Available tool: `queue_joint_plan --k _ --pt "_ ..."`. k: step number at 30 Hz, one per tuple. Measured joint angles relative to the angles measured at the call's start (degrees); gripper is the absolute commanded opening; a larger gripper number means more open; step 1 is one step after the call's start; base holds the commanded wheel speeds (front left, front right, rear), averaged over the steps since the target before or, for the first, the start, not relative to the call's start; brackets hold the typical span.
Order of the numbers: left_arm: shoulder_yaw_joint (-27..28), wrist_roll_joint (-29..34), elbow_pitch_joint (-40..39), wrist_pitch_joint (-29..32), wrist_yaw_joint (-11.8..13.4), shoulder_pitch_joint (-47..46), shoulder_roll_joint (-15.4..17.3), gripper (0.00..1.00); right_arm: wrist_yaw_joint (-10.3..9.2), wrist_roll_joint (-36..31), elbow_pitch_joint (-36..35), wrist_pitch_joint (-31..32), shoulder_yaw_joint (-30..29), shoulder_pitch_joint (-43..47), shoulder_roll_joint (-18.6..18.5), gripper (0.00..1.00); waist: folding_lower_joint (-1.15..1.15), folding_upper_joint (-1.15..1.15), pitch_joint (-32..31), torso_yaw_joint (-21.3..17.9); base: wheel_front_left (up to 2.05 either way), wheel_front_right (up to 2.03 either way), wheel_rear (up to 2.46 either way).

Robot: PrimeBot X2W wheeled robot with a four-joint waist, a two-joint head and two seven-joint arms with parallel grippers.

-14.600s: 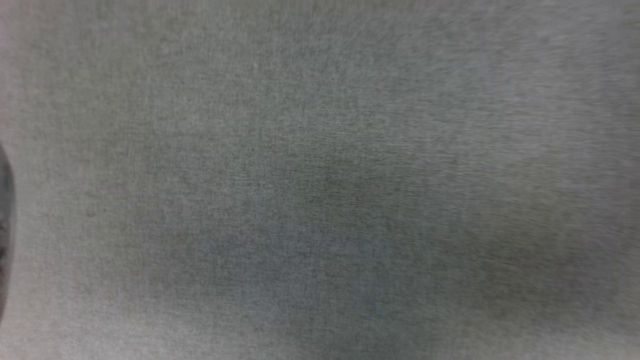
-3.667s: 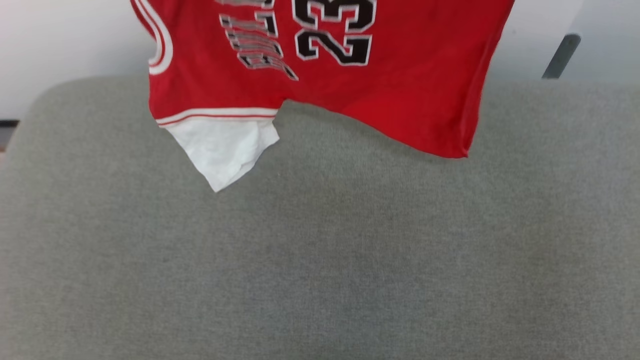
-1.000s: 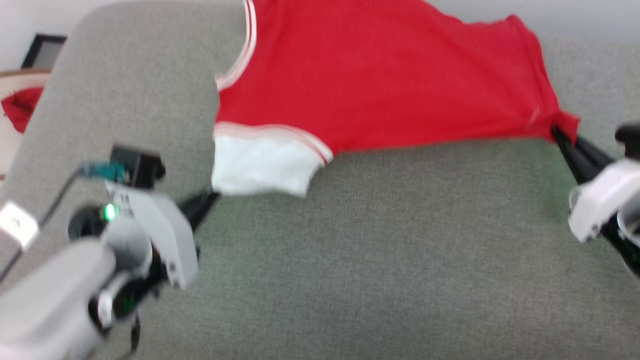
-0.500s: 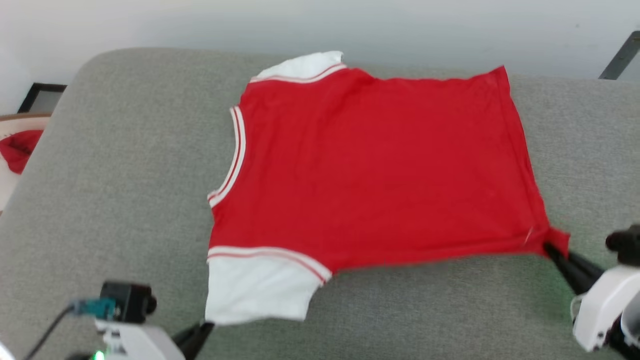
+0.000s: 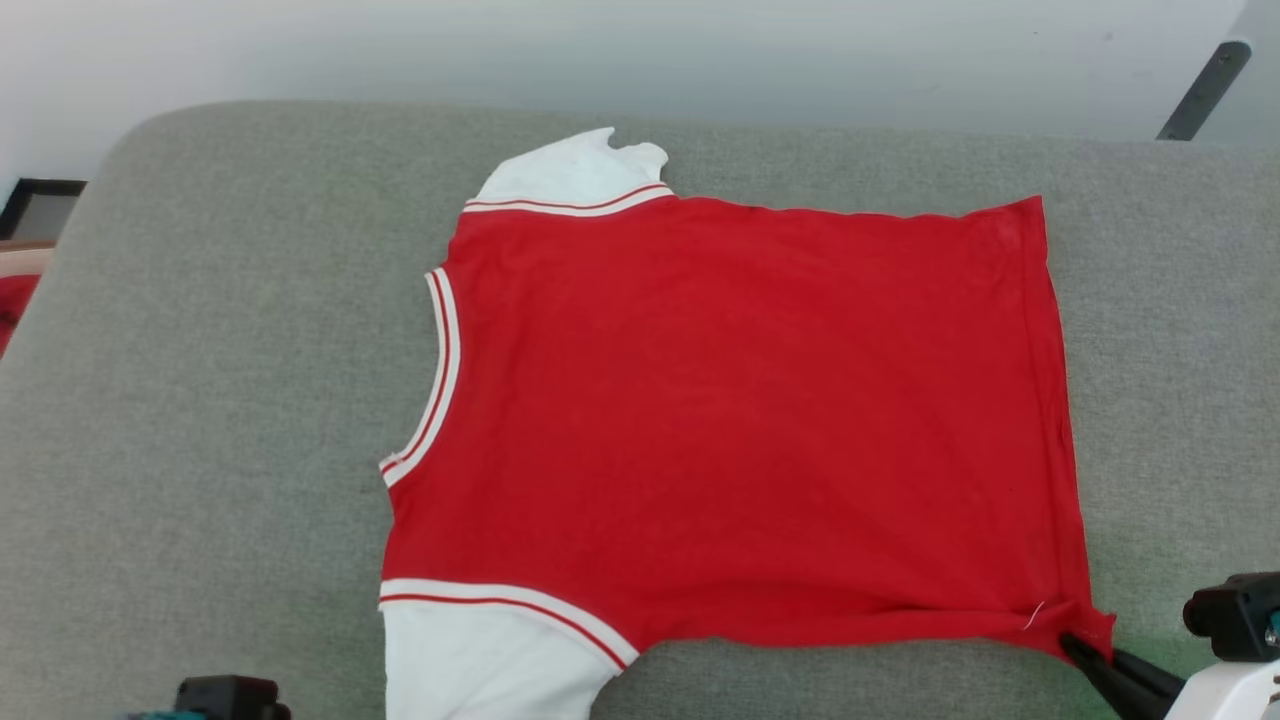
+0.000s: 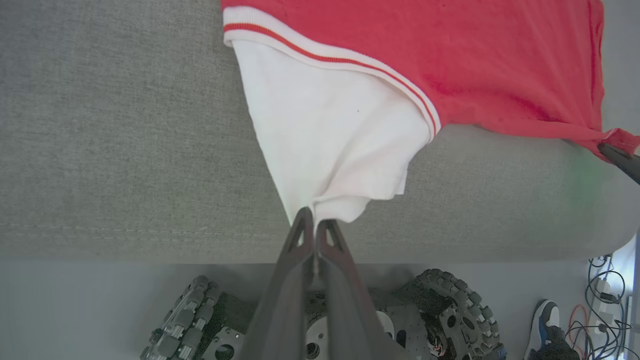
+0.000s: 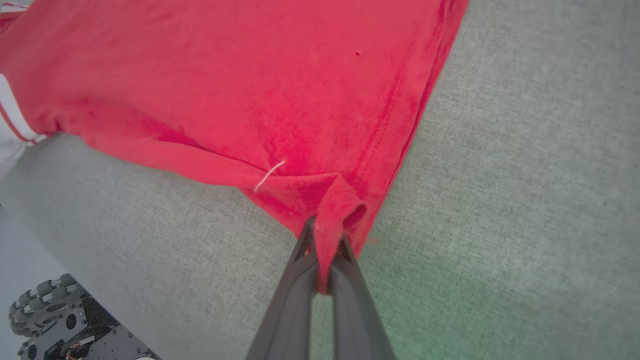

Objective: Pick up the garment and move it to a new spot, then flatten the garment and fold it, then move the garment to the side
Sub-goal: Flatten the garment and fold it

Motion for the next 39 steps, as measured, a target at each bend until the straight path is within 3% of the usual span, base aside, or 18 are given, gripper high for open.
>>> queue_joint_plan --k 8,14,21,25,31,39 --pt "2.5 0.9 -5.0 -0.9 2.7 -0.6 4.8 0.0 0.0 1.6 -4.2 1.8 -2.7 2.0 0.2 0.0 0.0 0.0 1.1 -1.4 0.0 0.0 0.0" --pt "5.2 4.2 -7.1 1.9 3.2 -6.4 9.9 0.0 0.0 1.6 -6.6 3.0 -4.0 0.0 0.8 0.0 0.0 0.0 2.1 -2.5 0.0 0.0 0.0" --pt "6.8 10.1 -3.9 9.2 -1.7 -16.8 11.9 0.0 0.0 0.2 -6.0 5.4 -4.2 -8.1 1.9 0.0 0.0 0.0 3.9 -3.5 0.0 0.0 0.0" --pt "6.5 13.9 1.7 13.7 -6.5 -23.5 8.9 0.0 0.0 -1.5 -3.2 6.1 -3.8 -12.7 3.0 0.0 0.0 0.0 5.3 -3.8 0.0 0.0 0.0" --pt "3.8 18.2 12.6 19.6 -13.3 -32.5 1.1 0.0 0.0 -3.1 1.5 6.9 -2.2 -18.4 4.5 0.0 0.0 0.0 7.4 -3.9 0.0 0.0 0.0" --pt "0.5 19.3 27.8 23.9 -20.3 -38.8 -7.3 0.0 0.0 -3.9 6.5 7.7 0.3 -23.9 5.6 0.0 0.0 0.0 10.2 -4.2 0.0 0.0 0.0"
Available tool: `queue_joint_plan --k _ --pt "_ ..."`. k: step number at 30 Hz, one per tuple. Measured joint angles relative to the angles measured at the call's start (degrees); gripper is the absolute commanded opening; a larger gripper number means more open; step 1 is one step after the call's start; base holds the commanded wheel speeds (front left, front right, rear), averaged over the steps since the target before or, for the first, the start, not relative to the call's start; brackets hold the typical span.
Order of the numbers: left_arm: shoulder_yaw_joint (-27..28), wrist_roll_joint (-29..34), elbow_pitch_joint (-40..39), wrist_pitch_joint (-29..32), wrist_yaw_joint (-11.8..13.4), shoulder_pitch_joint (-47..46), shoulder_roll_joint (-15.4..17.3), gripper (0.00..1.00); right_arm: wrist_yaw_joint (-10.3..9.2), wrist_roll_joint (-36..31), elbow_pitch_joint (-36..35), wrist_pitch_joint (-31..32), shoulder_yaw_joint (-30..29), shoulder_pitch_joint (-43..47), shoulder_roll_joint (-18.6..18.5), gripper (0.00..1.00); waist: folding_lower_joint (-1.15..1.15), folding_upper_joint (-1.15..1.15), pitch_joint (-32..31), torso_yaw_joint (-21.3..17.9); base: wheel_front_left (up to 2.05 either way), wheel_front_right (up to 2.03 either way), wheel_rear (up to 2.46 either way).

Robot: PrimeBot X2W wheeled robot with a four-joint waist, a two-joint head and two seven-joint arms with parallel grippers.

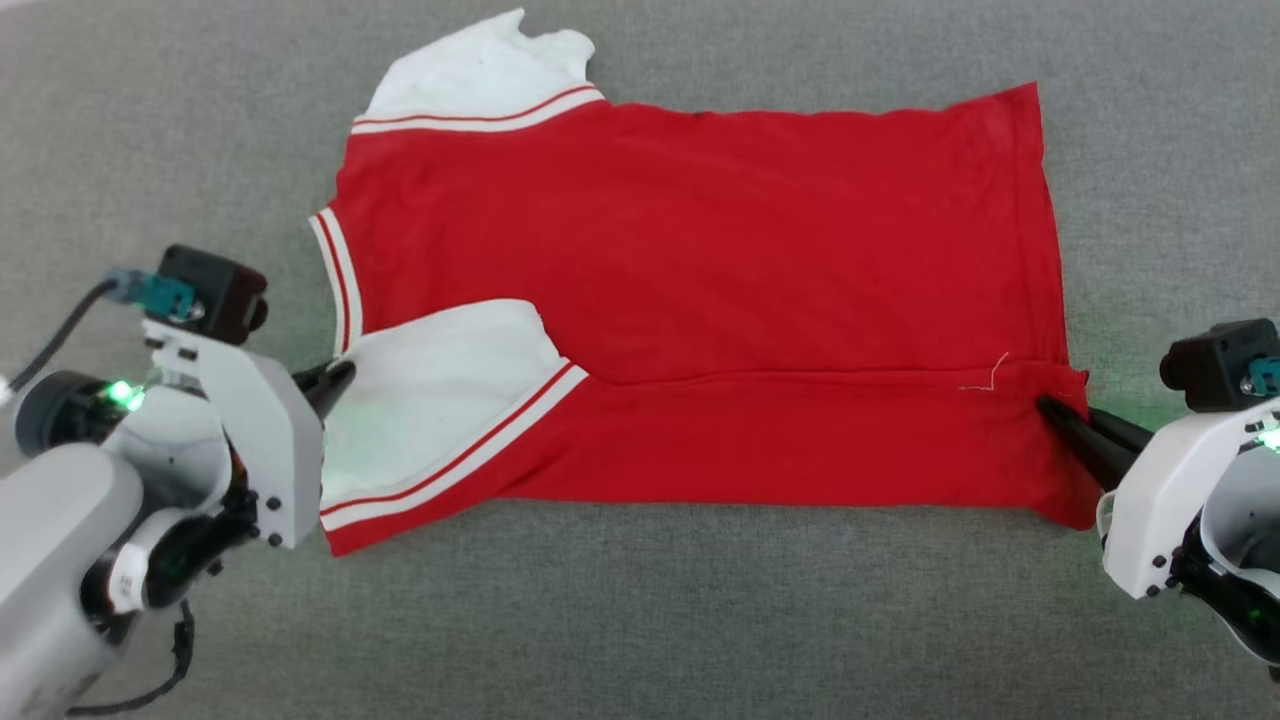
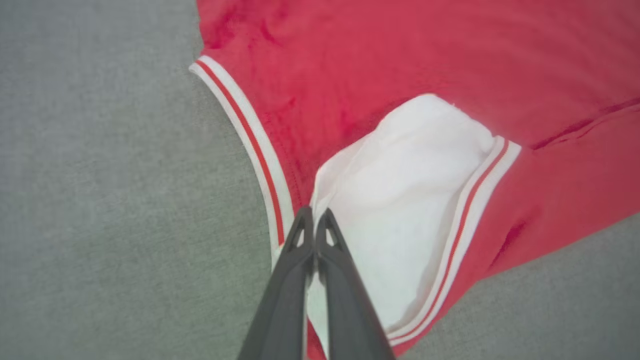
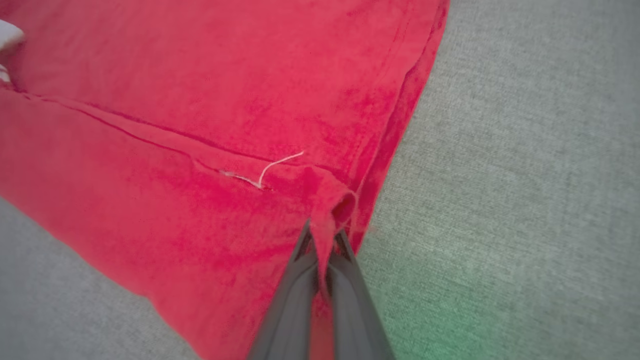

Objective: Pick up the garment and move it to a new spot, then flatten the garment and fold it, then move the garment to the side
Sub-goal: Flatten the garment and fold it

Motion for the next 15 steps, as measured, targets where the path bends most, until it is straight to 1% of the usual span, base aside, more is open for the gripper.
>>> queue_joint_plan --k 6,10,11,12,14,15 --pt "-1.2 -1.0 7.4 1.7 -3.4 -1.5 -3.7 0.0 0.0 0.4 1.6 0.6 1.2 -1.9 0.1 0.0 0.0 0.0 1.2 -0.2 0.0 0.0 0.0" --pt "-1.3 -1.5 10.3 1.7 -4.6 -2.2 -5.1 0.0 0.0 0.9 2.4 0.9 1.8 -2.9 0.1 0.0 0.0 0.0 1.1 -0.2 0.0 0.0 0.0" --pt "-1.4 -1.5 10.7 1.9 -4.7 -2.3 -5.3 0.03 0.0 1.0 2.5 1.0 1.9 -3.1 0.1 0.0 0.0 0.0 1.0 -0.3 0.0 0.0 0.0" --pt "-1.4 -1.5 11.1 1.9 -4.9 -2.4 -5.4 0.27 0.0 1.1 2.7 1.0 1.9 -3.3 0.1 0.08 0.0 0.0 0.9 -0.2 0.0 0.0 0.0" --pt "-1.1 -1.8 11.5 1.4 -4.9 -2.6 -5.8 0.44 0.0 1.1 3.2 1.0 2.0 -3.8 0.1 0.32 0.0 0.0 0.6 -0.2 0.0 0.0 0.0" --pt "-1.0 -1.8 11.6 1.3 -5.0 -2.8 -5.8 0.58 0.0 1.1 3.4 1.0 2.1 -3.8 0.1 0.44 0.0 0.0 0.4 -0.1 0.0 0.0 0.0"
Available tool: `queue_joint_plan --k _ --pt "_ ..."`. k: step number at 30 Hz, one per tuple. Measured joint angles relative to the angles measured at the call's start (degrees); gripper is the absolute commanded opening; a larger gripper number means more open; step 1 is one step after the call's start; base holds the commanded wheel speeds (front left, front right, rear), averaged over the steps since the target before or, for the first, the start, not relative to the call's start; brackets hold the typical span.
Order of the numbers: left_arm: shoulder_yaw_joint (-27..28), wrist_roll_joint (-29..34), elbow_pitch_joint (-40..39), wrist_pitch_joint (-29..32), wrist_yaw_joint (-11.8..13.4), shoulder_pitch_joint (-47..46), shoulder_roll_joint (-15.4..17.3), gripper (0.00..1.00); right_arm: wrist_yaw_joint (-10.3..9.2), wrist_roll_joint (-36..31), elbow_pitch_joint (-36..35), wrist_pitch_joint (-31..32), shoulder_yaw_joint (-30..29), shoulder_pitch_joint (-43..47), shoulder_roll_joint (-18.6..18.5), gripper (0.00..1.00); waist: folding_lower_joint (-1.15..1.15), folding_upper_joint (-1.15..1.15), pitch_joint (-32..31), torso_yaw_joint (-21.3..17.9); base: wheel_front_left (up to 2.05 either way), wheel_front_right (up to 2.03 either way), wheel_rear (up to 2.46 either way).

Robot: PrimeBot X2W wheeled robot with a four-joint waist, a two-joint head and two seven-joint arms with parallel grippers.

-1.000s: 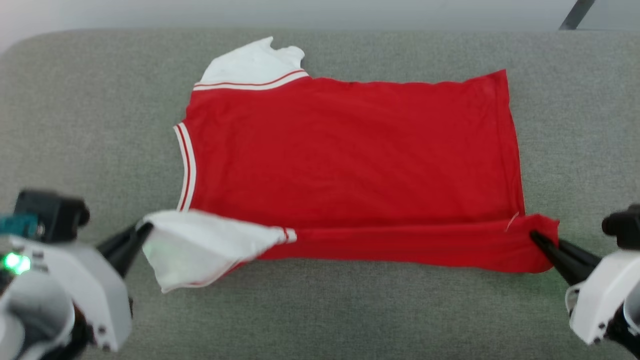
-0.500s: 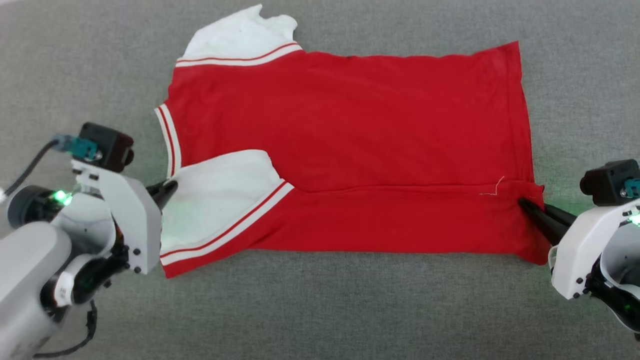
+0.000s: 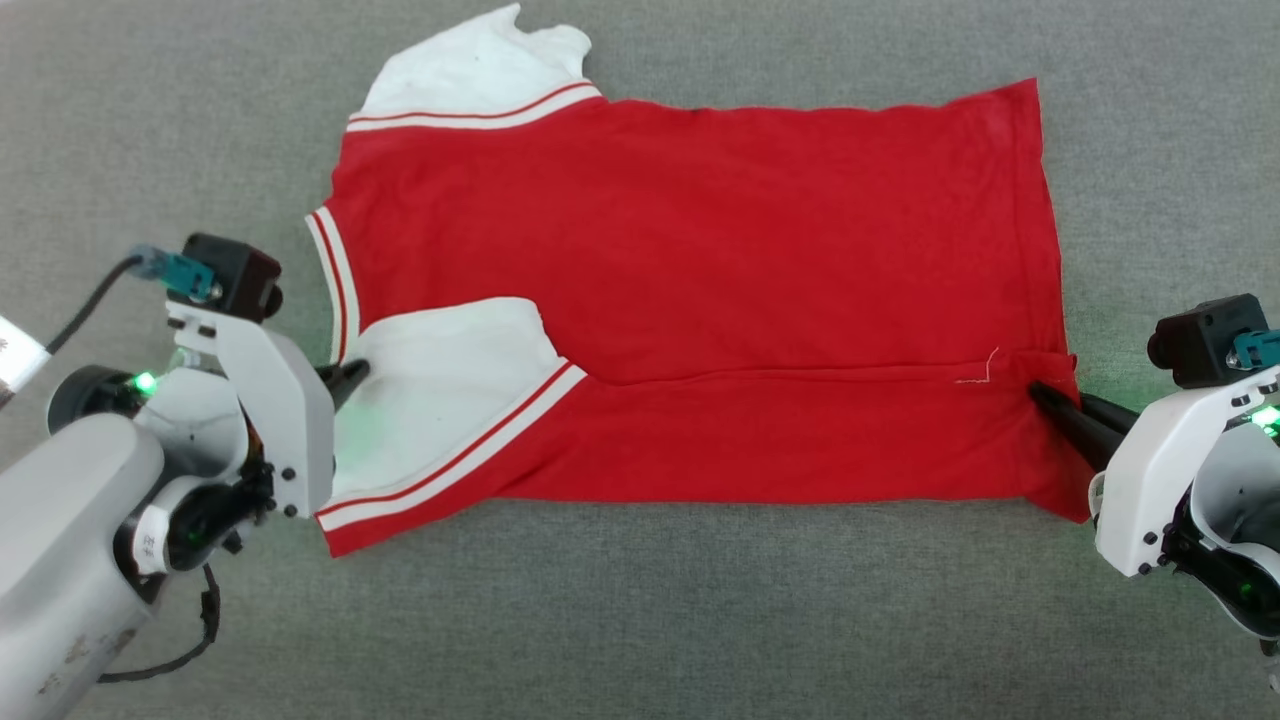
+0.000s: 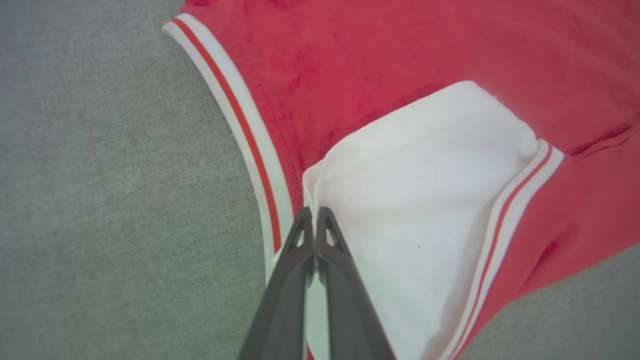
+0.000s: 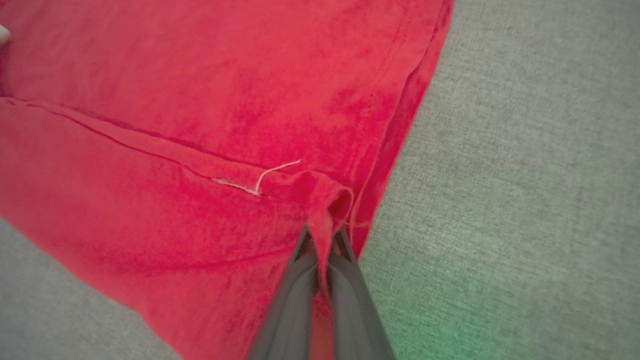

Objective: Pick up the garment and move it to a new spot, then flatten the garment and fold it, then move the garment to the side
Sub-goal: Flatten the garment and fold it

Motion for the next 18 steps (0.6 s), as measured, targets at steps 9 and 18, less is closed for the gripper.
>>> queue_joint_plan --k 9,18 --pt "0.9 0.4 -1.7 -2.3 0.9 0.3 0.6 1.0 0.0 0.0 0.5 -0.6 0.0 0.1 -0.1 1.0 0.0 0.0 -3.2 0.6 0.0 0.0 0.0" --pt "1.9 -3.8 -5.5 0.8 5.3 3.5 2.8 1.0 0.0 -0.4 -1.4 -2.4 -2.5 2.1 0.7 1.0 0.0 0.0 -7.6 1.2 0.0 0.0 0.0"
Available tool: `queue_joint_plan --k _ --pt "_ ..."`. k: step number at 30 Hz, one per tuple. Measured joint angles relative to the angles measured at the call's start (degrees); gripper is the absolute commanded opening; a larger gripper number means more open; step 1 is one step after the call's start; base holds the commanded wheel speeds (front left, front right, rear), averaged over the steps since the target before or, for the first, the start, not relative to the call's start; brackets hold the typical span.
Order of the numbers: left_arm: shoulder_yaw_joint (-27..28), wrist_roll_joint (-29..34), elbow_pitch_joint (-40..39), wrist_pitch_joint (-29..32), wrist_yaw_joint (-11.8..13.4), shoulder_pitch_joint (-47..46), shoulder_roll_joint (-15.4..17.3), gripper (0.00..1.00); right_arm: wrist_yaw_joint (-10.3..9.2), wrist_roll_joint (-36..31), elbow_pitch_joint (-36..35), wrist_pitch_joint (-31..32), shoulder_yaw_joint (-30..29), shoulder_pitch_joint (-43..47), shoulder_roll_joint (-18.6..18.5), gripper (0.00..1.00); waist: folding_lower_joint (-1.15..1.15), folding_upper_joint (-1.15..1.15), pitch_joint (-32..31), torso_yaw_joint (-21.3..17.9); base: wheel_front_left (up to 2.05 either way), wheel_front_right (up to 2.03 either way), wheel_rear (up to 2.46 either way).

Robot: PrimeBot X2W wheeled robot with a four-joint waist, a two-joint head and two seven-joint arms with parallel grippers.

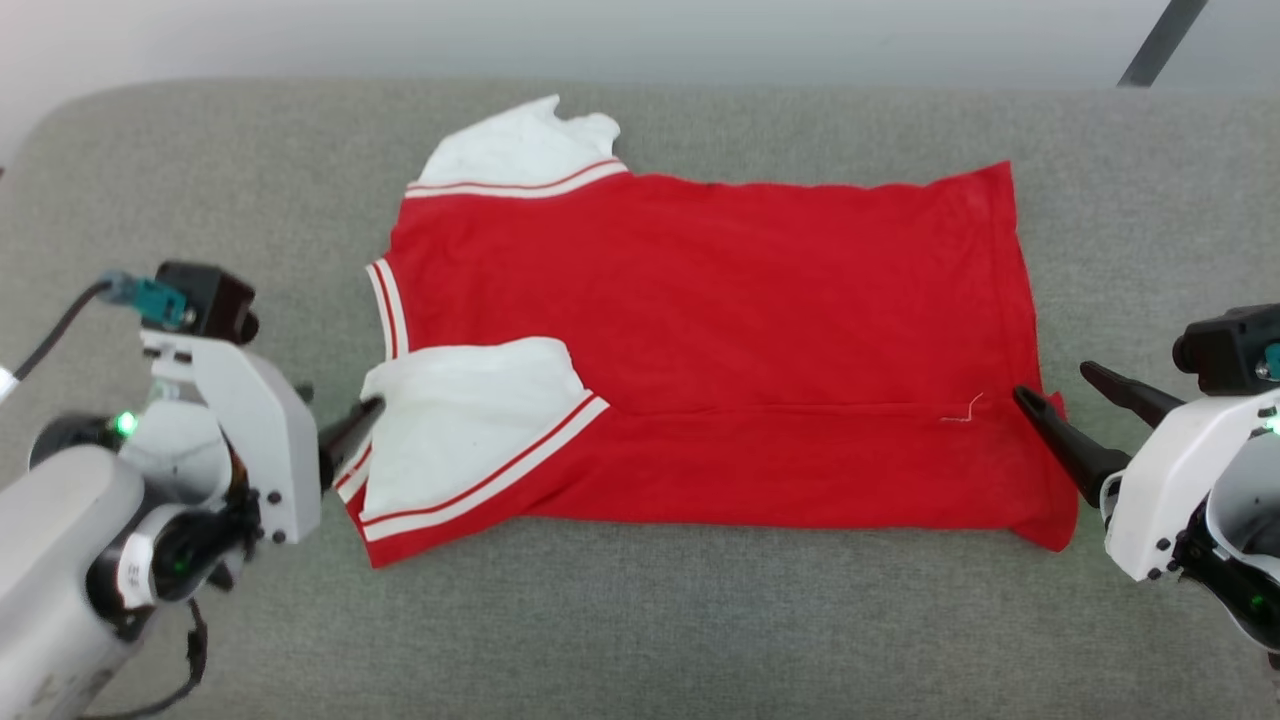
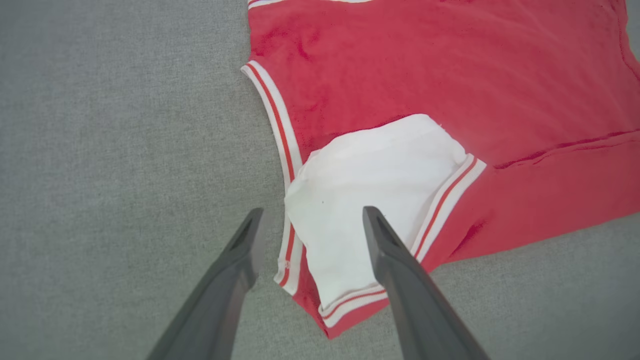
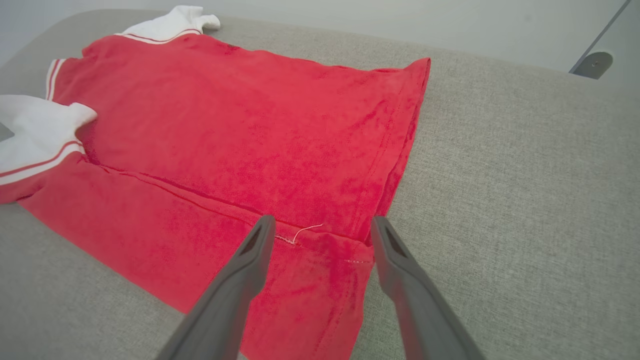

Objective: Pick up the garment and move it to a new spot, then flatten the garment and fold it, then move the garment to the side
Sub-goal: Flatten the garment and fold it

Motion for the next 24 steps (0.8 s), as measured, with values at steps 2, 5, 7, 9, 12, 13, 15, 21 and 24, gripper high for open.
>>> queue_joint_plan --k 2,5,7,9,12,13,15,21,24 --pt "0.1 -1.9 -0.7 1.9 1.7 1.1 0.7 1.0 0.0 -0.1 -0.9 0.0 -0.9 0.8 0.4 1.0 0.0 0.0 -0.9 -0.1 0.0 0.0 0.0" --pt "-0.2 -4.0 -1.8 5.1 4.3 2.8 1.9 1.0 0.0 -0.2 -2.5 0.1 -2.5 2.6 1.1 1.0 0.0 0.0 -2.0 -0.5 0.0 0.0 0.0" --pt "-0.3 -5.5 -2.5 6.6 5.8 3.9 2.5 1.0 0.0 -0.8 -3.8 0.3 -3.5 3.8 1.5 1.0 0.0 0.0 -2.4 -1.0 0.0 0.0 0.0" --pt "-0.3 -7.2 -3.0 8.3 7.5 5.0 2.8 1.0 0.0 -1.0 -5.0 0.4 -4.9 5.2 2.0 1.0 0.0 0.0 -2.7 -1.7 0.0 0.0 0.0" --pt "-0.2 -9.0 -3.9 9.7 9.0 6.5 3.6 1.0 0.0 -1.5 -7.1 0.7 -7.0 7.5 3.1 1.0 0.0 0.0 -3.0 -2.7 0.0 0.0 0.0" --pt "0.0 -9.7 -4.1 9.8 9.4 6.8 3.8 1.0 0.0 -1.6 -7.7 0.9 -7.7 8.1 3.5 1.0 0.0 0.0 -3.0 -3.1 0.0 0.0 0.0" --pt "-0.1 -10.3 -4.3 10.9 10.5 7.6 4.5 1.0 0.0 -2.1 -9.0 1.1 -9.3 9.5 4.4 1.0 0.0 0.0 -2.9 -3.9 0.0 0.0 0.0" --pt "-0.2 -11.3 -5.1 11.5 11.8 9.3 6.7 1.0 0.0 -3.7 -12.5 2.1 -12.8 12.5 7.3 1.0 0.0 0.0 -1.8 -6.0 0.0 0.0 0.0" --pt "0.0 -11.3 -4.4 10.7 11.7 9.9 6.8 1.0 -0.01 -4.3 -13.8 2.2 -13.9 13.4 8.7 1.0 0.0 0.0 -0.8 -6.8 0.0 0.0 0.0"
